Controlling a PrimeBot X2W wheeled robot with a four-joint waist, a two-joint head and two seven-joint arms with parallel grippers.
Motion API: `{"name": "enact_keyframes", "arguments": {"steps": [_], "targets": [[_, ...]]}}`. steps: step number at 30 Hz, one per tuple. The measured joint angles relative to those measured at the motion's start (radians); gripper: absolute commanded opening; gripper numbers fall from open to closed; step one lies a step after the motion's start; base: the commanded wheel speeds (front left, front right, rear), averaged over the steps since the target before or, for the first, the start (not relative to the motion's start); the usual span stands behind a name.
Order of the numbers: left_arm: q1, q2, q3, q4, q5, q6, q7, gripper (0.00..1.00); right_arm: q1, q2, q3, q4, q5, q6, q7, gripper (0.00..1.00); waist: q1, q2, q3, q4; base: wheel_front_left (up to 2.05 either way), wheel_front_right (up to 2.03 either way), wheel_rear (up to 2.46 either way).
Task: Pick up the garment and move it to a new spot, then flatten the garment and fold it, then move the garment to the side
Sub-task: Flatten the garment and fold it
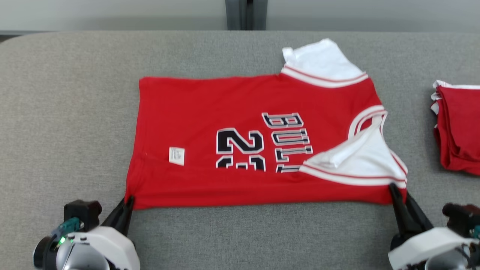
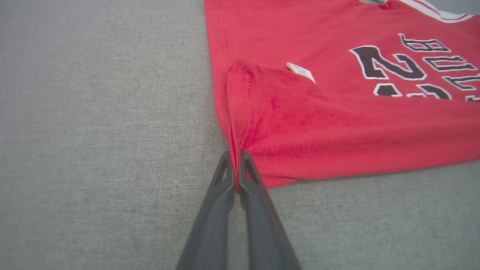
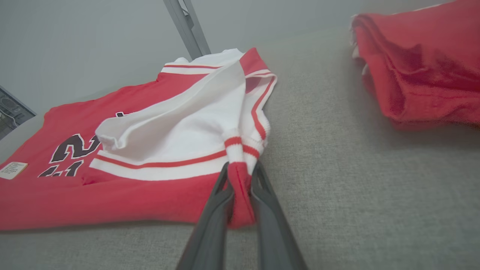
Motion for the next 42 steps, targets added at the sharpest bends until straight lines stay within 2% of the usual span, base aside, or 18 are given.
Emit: {"name": "enact_keyframes", "arguments": {"steps": [8,12,15,16,17,18,23,27,31,38,42], "targets": [[0.159,0.055,0.011,-0.156,-0.029,0.055,0.099,0.0,0.211,0.039,-0.029,-0.146,-0.005,0.0,0.103,0.0,0.0,0.0,-0.071,0.001,0.0,0.0,0.0],[0.222,0.057,0.012,-0.194,-0.049,0.079,0.125,0.0,0.273,0.058,-0.043,-0.164,-0.011,0.0,0.123,0.0,0.0,0.0,-0.093,-0.006,0.0,0.0,0.0],[0.244,0.057,0.009,-0.197,-0.064,0.08,0.139,0.0,0.29,0.064,-0.041,-0.154,-0.011,0.0,0.15,0.0,0.0,0.0,-0.105,-0.011,0.0,0.0,0.0],[0.246,0.058,0.006,-0.194,-0.063,0.08,0.142,0.31,0.292,0.067,-0.041,-0.15,-0.007,0.0,0.154,0.37,0.0,0.0,-0.108,-0.012,0.0,0.0,0.0],[0.247,0.061,0.001,-0.189,-0.063,0.081,0.155,0.75,0.292,0.068,-0.042,-0.148,-0.011,0.0,0.155,0.98,0.0,0.0,-0.111,-0.013,0.0,0.0,0.0],[0.249,0.06,0.001,-0.186,-0.063,0.084,0.156,1.0,0.292,0.069,-0.046,-0.148,-0.018,0.0,0.154,1.0,0.0,0.0,-0.115,-0.013,0.0,0.0,0.0],[0.248,0.049,0.033,-0.187,-0.059,0.123,0.11,1.0,0.285,0.071,-0.105,-0.178,-0.035,0.0,0.114,1.0,0.0,0.0,-0.134,-0.018,0.0,0.0,0.0],[0.234,0.024,0.058,-0.21,-0.063,0.123,0.04,1.0,0.249,0.073,-0.155,-0.252,-0.051,0.0,0.048,1.0,0.0,0.0,-0.142,-0.027,0.0,0.0,0.0],[0.174,0.008,0.074,-0.237,-0.035,0.122,-0.047,1.0,0.197,0.073,-0.182,-0.322,-0.101,0.0,0.027,1.0,0.0,0.0,-0.141,-0.027,0.0,0.0,0.0],[0.004,-0.059,0.056,-0.215,0.028,0.117,-0.182,1.0,0.108,0.072,-0.131,-0.376,-0.212,0.0,0.048,1.0,0.0,0.0,-0.122,-0.004,0.0,0.0,0.0],[-0.031,-0.054,0.042,-0.13,0.075,0.122,-0.22,1.0,0.108,0.073,-0.103,-0.367,-0.248,0.0,0.056,1.0,0.0,0.0,-0.117,0.003,0.0,0.0,0.0]]}}
